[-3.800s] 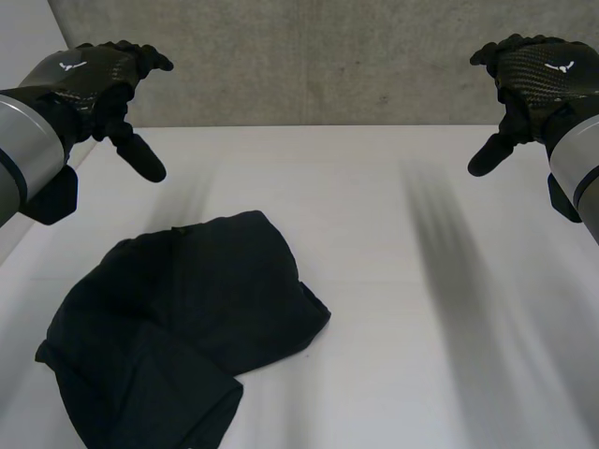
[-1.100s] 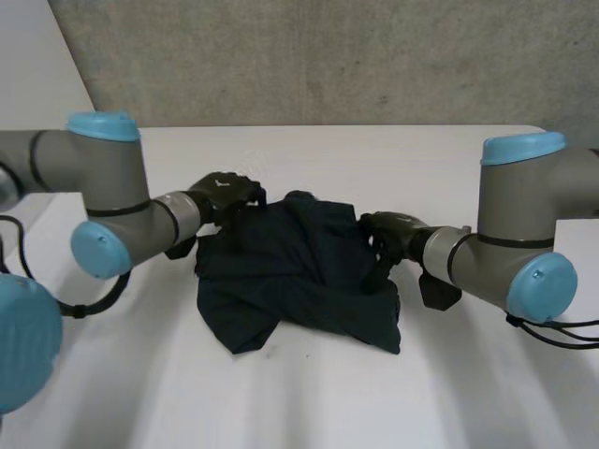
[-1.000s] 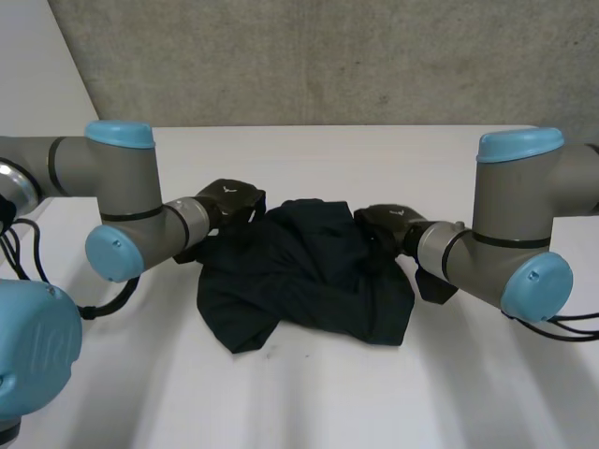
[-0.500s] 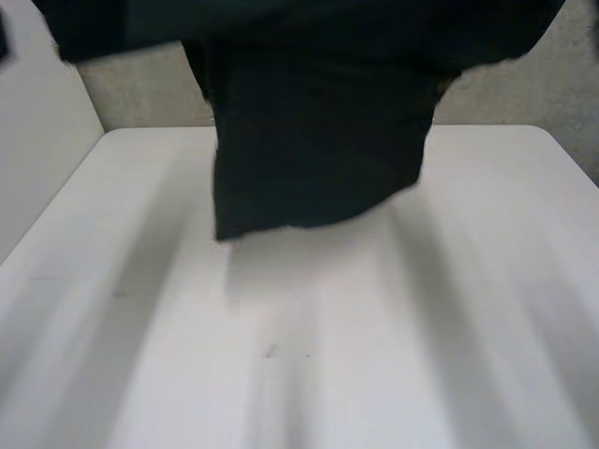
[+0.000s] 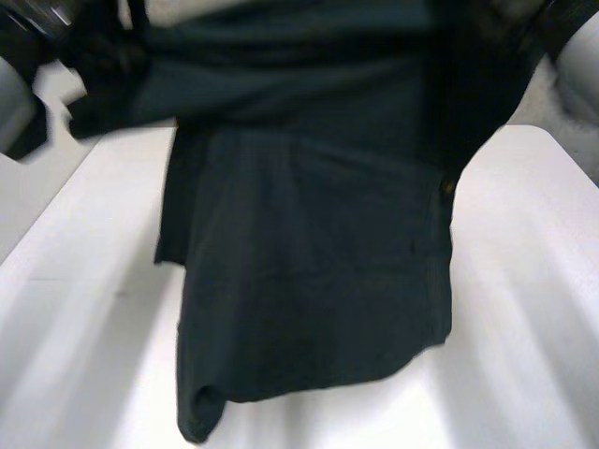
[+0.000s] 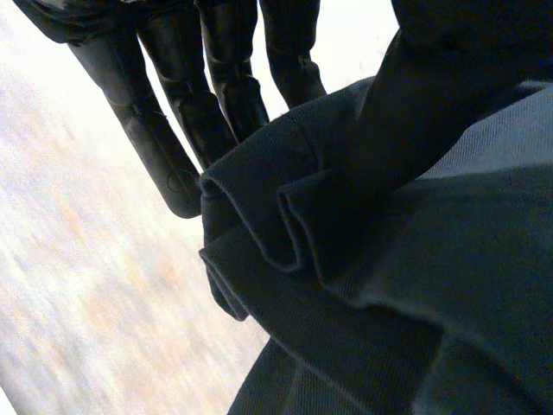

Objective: Fold the shorts.

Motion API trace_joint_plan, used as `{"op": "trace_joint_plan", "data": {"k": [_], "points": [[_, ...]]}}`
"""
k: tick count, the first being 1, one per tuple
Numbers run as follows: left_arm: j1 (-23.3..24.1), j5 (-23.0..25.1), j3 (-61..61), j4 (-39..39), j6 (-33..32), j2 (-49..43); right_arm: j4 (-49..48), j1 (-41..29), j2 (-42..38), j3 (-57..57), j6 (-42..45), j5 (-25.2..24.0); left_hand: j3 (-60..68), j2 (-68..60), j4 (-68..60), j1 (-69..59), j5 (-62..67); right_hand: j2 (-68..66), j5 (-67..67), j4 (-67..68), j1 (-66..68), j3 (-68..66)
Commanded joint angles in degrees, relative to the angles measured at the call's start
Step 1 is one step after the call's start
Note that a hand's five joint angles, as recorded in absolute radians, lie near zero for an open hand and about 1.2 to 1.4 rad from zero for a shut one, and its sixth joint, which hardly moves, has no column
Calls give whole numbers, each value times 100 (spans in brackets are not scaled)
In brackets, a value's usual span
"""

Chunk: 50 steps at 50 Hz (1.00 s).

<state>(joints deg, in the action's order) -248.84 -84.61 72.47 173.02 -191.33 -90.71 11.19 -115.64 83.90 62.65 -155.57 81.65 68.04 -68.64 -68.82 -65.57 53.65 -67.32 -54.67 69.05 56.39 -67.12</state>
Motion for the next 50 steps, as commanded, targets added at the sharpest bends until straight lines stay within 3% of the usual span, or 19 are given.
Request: {"op": "trace_joint_plan", "data": {"k": [1, 6, 9, 11, 12, 13, 14, 18, 24, 33, 38, 42, 50], "points": [[2, -21, -224, 249, -62, -1851, -125, -11, -1551, -7, 1, 9, 1196, -1136, -1118, -1443, 1635, -1268, -1533, 1095, 2361, -1288], [10, -73, -1067, 592, -62, -3346, -652, -29, -2570, -437, -8, 184, 1196, -1136, -1118, -1443, 1635, -1268, -1533, 1095, 2361, -1288], [63, -65, -1768, 654, -54, -4013, -1415, -29, -3159, -736, 1, 570, 1196, -1136, -1118, -1443, 1635, -1268, -1533, 1095, 2361, -1288], [89, -47, -2095, 663, -45, -4225, -1942, -29, -3397, -825, 1, 755, -1093, 1153, 1171, 846, -653, -907, -1172, 734, 2001, -927], [107, -47, -2227, 663, -54, -4287, -2450, -37, -3572, -851, 18, 834, -2855, 2915, 2933, 2608, -2415, 3010, 2745, -3183, -1916, 2990], [133, -82, -2420, 689, -54, -4349, -2646, -46, -3661, -877, 27, 861, -5237, 5297, 5315, 4990, -4798, 5180, 4915, -5353, -4087, 5161], [142, -117, -2500, 706, -45, -4358, -2796, -46, -3723, -886, 70, 870, -5794, 5854, 5872, 5547, -5354, 5732, 5467, -5905, -4639, 5712], [239, -521, -2484, 768, -27, -4288, -2807, -38, -3750, -834, 317, 923, -5799, 5860, 5878, 5553, -5360, 5732, 5467, -5905, -4639, 5712], [424, -943, -1694, 724, -45, -3428, -2227, -38, -2802, 0, 177, 897, -5749, 5809, 5827, 5502, -5310, 5732, 5467, -5905, -4639, 5712], [397, -865, 670, 689, -10, -1617, -716, -38, -1668, 1222, 159, 642, -5429, 5490, 5508, 5183, -4990, 5732, 5467, -5905, -4639, 5712], [406, -759, 1716, 470, -1, -914, 23, -11, -1035, 2265, 133, 81, -5077, 5137, 5155, 4830, -4637, 5659, 5394, -5832, -4566, 5639], [441, -724, 2420, 162, 25, -579, -116, -2, -710, 3109, 124, -297, -5059, 5120, 5138, 4813, -4620, 4768, 4503, -4941, -3675, 4748], [468, -724, 3378, 21, 105, -438, -1187, 6, -568, 4411, -131, -386, -5042, 5103, 5121, 4796, -4603, 3807, 3542, -3980, -2713, 3787]]}}
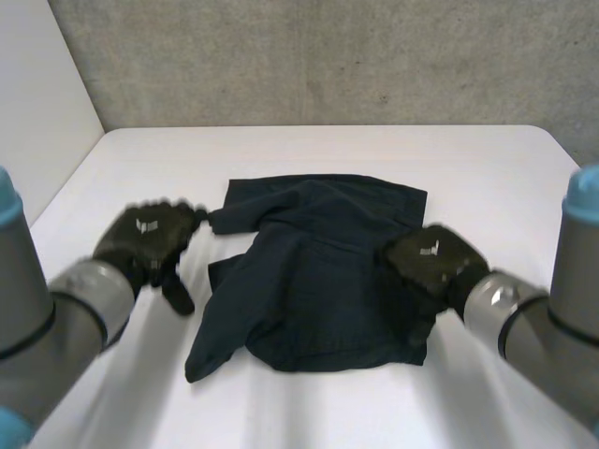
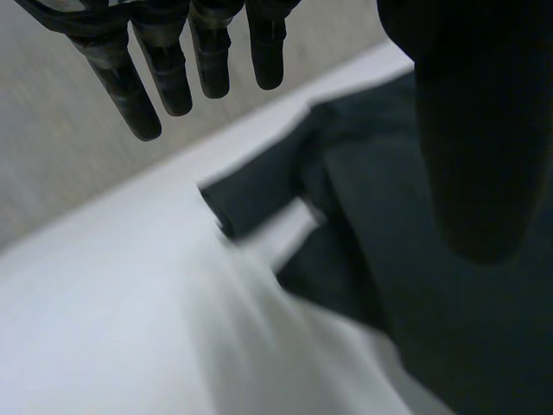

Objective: Fold the shorts.

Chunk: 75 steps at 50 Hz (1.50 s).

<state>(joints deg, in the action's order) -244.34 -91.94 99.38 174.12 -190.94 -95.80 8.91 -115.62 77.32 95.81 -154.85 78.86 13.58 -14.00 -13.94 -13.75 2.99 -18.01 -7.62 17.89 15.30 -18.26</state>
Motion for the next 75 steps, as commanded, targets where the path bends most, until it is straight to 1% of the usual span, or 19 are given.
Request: {"op": "trace_joint_plan", "data": {"k": [1, 6, 12, 21, 24, 27, 28, 35, 40, 42, 49, 54, 60, 64, 67, 70, 71, 74, 75], "points": [[1, 19, 758, -62, 109, 36, -1048, 5, 81, 1168, -230, -117, 537, -494, -500, -520, 596, -1192, -1230, 1204, 1462, -1167], [-52, 54, 820, -62, 460, -26, -1575, -22, -15, 1484, -327, -108, 891, -849, -855, -874, 950, -1478, -1517, 1491, 1749, -1453], [27, 203, 741, -62, 935, -351, -2094, -13, -577, 1529, -344, -82, 1110, -1068, -1074, -1093, 1169, -2150, -2189, 2162, 2420, -2125], [106, 265, 627, -62, 980, -465, -2437, 5, -894, 1494, -327, -73, 1194, -1152, -1158, -1177, 1253, -3210, -3248, 3222, 3480, -3185], [176, 247, 539, -79, 989, -545, -2464, 14, -982, 1467, -318, -73, 1211, -1169, -1175, -1194, 1270, -3982, -4021, 3994, 4252, -3957], [203, 247, 486, -97, 1006, -562, -2464, 22, -1017, 1441, -318, -73, 1211, -1168, -1174, -1194, 1270, -5845, -5884, 5857, 6116, -5820], [211, 247, 478, -106, 1006, -562, -2464, 22, -1009, 1441, -318, -73, 1194, -1152, -1158, -1178, 1253, -6196, -6234, 6208, 6466, -6171], [369, 238, 407, -193, 1085, -501, -2455, 128, -930, 1441, -318, -29, 1177, -1135, -1141, -1161, 1236, -6199, -6238, 6211, 6470, -6174], [379, 238, 398, -378, 1182, -343, -2429, 154, -868, 1458, -256, 190, 1143, -1101, -1107, -1127, 1203, -6199, -6238, 6211, 6470, -6174], [387, 238, 398, -413, 1226, -307, -2429, 154, -754, 1476, -256, 287, 1127, -1085, -1091, -1110, 1186, -6199, -6238, 6211, 6470, -6174], [422, 238, 319, -449, 1393, -369, -2393, 145, -359, 1520, -195, 314, 1127, -1085, -1091, -1110, 1186, -6199, -6238, 6211, 6470, -6174], [607, 238, 249, -449, 1454, -518, -2376, 154, -226, 1590, -45, 340, 1143, -1101, -1107, -1127, 1203, -6199, -6238, 6211, 6470, -6174], [686, 221, 161, -449, 1490, -843, -2367, 154, -182, 1590, -37, 366, 1127, -1085, -1091, -1110, 1186, -6199, -6238, 6211, 6470, -6174], [932, 177, 117, -440, 1577, -1010, -2367, 146, -174, 1590, -37, 419, 1127, -1085, -1091, -1110, 1186, -6199, -6238, 6211, 6470, -6174], [985, 168, 82, -414, 1613, -1098, -2358, 146, -165, 1590, -19, 437, 1177, -1135, -1141, -1160, 1236, -6199, -6238, 6211, 6470, -6174], [985, 72, 38, -317, 1613, -1177, -2350, 154, -156, 1590, 16, 437, 1914, -1872, -1878, -1898, 1973, -6199, -6238, 6211, 6470, -6174], [985, -77, 3, -152, 1621, -1230, -2349, 154, -147, 1590, 34, 437, 2900, -2858, -2864, -2883, 2959, -6199, -6238, 6211, 6470, -6174], [985, -437, -50, 253, 1595, -1397, -2349, 163, -121, 1590, 112, 437, 5088, -5046, -5052, -5071, 5147, -6199, -6238, 6211, 6470, -6174], [976, -560, -59, 394, 1560, -1458, -2341, 163, -121, 1590, 130, 446, 6412, -6370, -6376, -6395, 6471, -6199, -6238, 6211, 6470, -6174]]}}
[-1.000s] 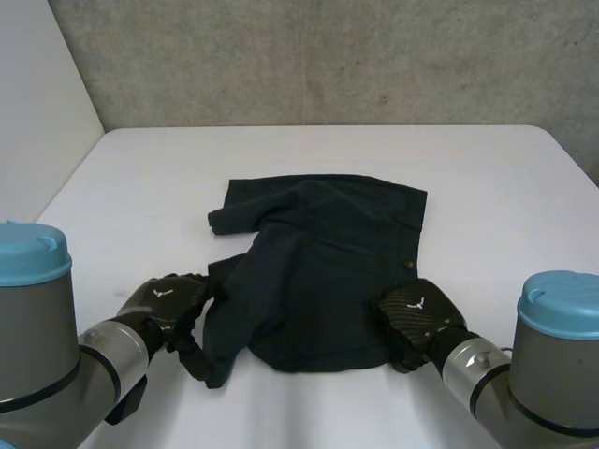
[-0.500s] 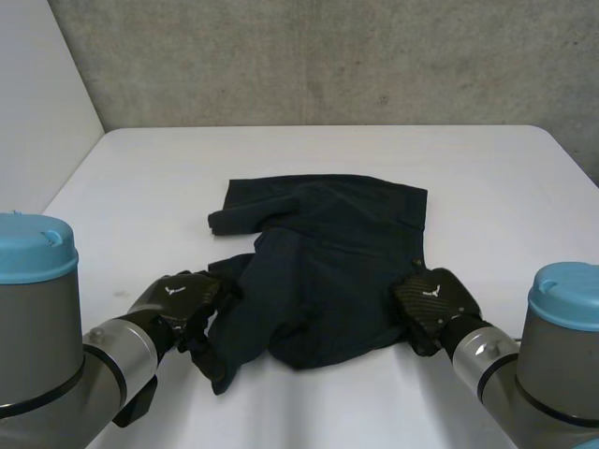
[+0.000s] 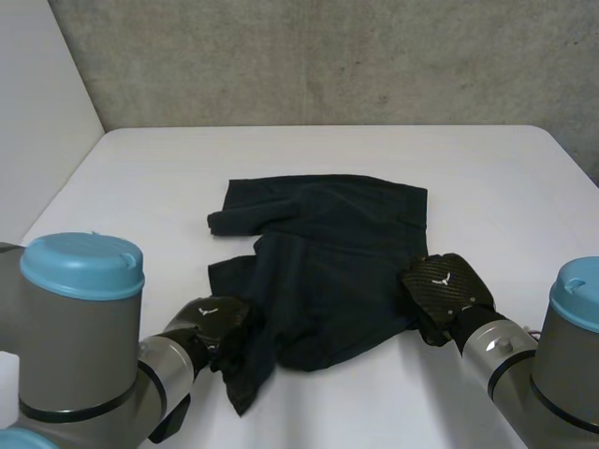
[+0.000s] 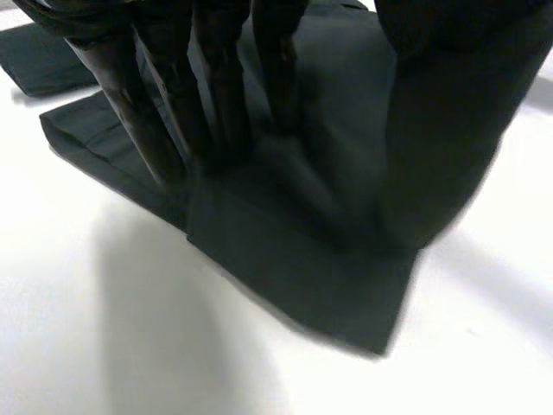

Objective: Fold the shorts.

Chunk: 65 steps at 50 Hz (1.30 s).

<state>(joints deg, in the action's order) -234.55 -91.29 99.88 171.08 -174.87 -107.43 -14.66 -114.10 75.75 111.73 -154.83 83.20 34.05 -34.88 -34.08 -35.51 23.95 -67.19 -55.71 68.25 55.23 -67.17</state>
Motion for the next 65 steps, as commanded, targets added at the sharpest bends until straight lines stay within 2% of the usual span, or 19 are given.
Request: {"op": "trace_joint_plan", "data": {"k": [1, 4, 6, 12, 17, 20, 25, 27, 28, 31, 32, 40, 47, 53, 56, 61, 65], "points": [[-29, -896, -170, 925, -108, -417, 42, 10, 45, -10, 172, 12, 4593, -4510, -4590, -4447, 4603, -1281, -1429, 1175, 2477, -1283], [-134, -1109, -241, 997, -214, -489, 217, 10, 132, -72, 356, 12, 4595, -4512, -4592, -4449, 4605, -1281, -1429, 1175, 2477, -1283], [-196, -1031, -233, 883, -416, -367, 506, 10, 351, -186, 602, 12, 4595, -4512, -4592, -4449, 4605, -1281, -1429, 1175, 2477, -1283], [-302, -724, -110, 479, -1373, 1012, 1210, 37, 1168, -695, 761, 12, 4595, -4512, -4592, -4449, 4605, -1281, -1429, 1175, 2477, -1283], [-390, -635, -57, 592, -1892, 1900, 1501, 28, 1521, -1021, 700, 3, 4595, -4512, -4592, -4449, 4605, -1281, -1429, 1175, 2477, -1283], [-513, -618, -4, 680, -2016, 1928, 1659, -16, 1530, -1039, 665, -23, 4595, -4512, -4592, -4449, 4605, -1281, -1429, 1175, 2477, -1283], [-522, -626, 189, 856, -2288, 1156, 1668, -69, 1215, -1004, 384, 3, 4595, -4512, -4592, -4449, 4605, -1281, -1429, 1175, 2477, -1283], [-522, -635, 163, 883, -2367, 831, 1677, -51, 882, -1065, 130, 21, 3778, -3695, -3775, -3632, 3788, -1281, -1429, 1175, 2477, -1283], [-531, -653, 128, 874, -2437, 534, 1677, -25, 775, -1074, 33, 21, 2507, -2425, -2505, -2361, 2518, -1281, -1429, 1175, 2477, -1283], [-531, -670, 101, 857, -2456, 259, 1686, 19, 459, -1083, -161, 3, 836, -753, -833, -690, 846, -1281, -1429, 1175, 2477, -1283], [-539, -688, 119, 856, -2456, 180, 1686, 19, 397, -1074, -179, 3, -236, 319, 239, 382, -226, -1281, -1429, 1175, 2477, -1283], [-574, -679, 391, 620, -2280, 529, 1651, 19, 238, -1004, -162, 3, -1858, 1941, 1861, 2004, -1848, -1281, -1429, 1175, 2477, -1283], [-531, -627, 541, 215, -1701, 821, 1580, 1, 238, -986, -153, 3, -2098, 2180, 2100, 2244, -2087, -1281, -1429, 1175, 2477, -1283], [-583, -618, 488, 276, -1489, 672, 1563, -25, 229, -960, -162, 3, -2014, 2097, 2017, 2160, -2003, -1281, -1429, 1175, 2477, -1283], [-592, -618, 400, 285, -1498, 242, 1545, -7, 221, -934, -171, -6, -1946, 2029, 1949, 2092, -1936, -1281, -1429, 1175, 2477, -1283], [-557, -626, 146, 276, -1489, -436, 1396, 28, 229, -819, -171, 3, -787, 870, 790, 933, -777, -1281, -1429, 1175, 2477, -1283], [-575, -626, 66, 338, -1471, -542, 1360, 98, 238, -767, -162, 12, 4579, -4496, -4576, -4433, 4589, -1281, -1429, 1175, 2477, -1283]]}}
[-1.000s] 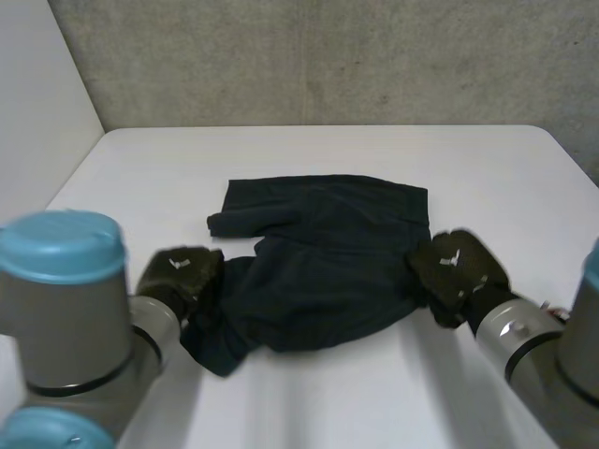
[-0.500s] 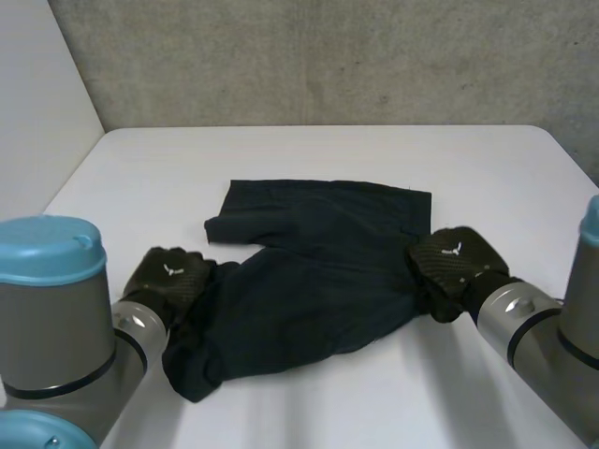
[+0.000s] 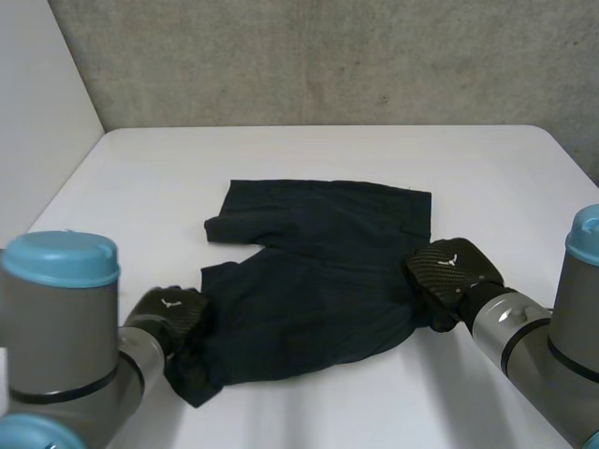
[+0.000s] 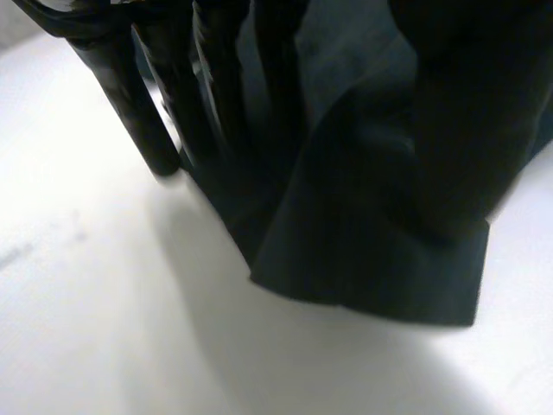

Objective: Fold the shorts.

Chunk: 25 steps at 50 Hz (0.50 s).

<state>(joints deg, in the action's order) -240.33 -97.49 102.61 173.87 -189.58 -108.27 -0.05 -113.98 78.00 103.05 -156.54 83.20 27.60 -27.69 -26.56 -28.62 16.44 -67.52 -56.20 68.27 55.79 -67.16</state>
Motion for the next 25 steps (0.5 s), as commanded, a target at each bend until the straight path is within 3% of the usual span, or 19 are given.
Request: {"op": "trace_joint_plan", "data": {"k": [1, 7, 13, 21, 25], "points": [[4, -16, -206, 77, 0, -432, -101, 121, 13, 110, 27, 12, 5239, -5231, -5344, -5137, 5356, -1248, -1380, 1173, 2421, -1284], [12, 10, -101, 68, -17, 753, 22, 139, 171, 23, 220, 4, 5240, -5231, -5344, -5138, 5356, -1248, -1380, 1173, 2421, -1284], [30, 54, -206, -107, -219, 2159, 672, 157, 1093, -284, 1151, 39, 5240, -5231, -5344, -5138, 5356, -1248, -1380, 1173, 2421, -1284], [-14, 520, -312, -1108, -2018, 3093, 1805, 121, 1964, -1111, 1503, 144, 5240, -5231, -5344, -5138, 5356, -1248, -1380, 1173, 2421, -1284], [4, 520, -128, -1206, -2319, 3050, 2430, 95, 1903, -1182, 1600, 74, 5240, -5231, -5344, -5138, 5356, -1248, -1380, 1173, 2421, -1284]]}}
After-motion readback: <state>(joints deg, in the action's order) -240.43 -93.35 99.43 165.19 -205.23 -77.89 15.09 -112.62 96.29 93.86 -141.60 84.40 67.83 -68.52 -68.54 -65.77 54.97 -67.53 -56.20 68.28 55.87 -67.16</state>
